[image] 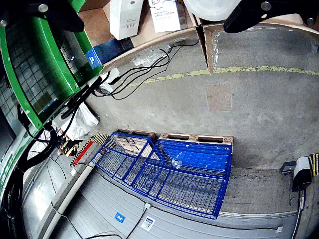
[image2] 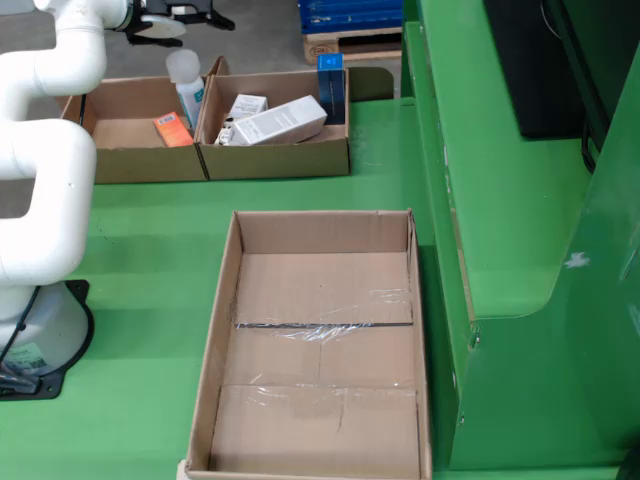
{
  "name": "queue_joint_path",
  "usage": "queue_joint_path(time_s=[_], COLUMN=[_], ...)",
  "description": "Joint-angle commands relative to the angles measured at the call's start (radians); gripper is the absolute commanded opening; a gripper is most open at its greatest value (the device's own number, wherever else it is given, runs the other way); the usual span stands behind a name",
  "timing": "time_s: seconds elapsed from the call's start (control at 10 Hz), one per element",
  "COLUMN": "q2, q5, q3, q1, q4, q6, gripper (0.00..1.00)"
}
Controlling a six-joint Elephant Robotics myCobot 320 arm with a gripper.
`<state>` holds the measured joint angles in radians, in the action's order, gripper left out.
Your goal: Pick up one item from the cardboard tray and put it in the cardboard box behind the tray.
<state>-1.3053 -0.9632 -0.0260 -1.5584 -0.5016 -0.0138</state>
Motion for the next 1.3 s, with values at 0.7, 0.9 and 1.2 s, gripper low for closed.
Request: queue_joint_path(time_s=[0.7,0.9,1.2], q2=[-0.034,-0.018,-0.081], q5=[-0.711,-0.738,-0.788], q3=[0.026,0.026,0.284], q1=[0.994,1.061,1.156], q4=[-1.510,-1.570,-1.545], q6=[0.268,0.238,0.208], gripper=[1.00,1.00,1.00])
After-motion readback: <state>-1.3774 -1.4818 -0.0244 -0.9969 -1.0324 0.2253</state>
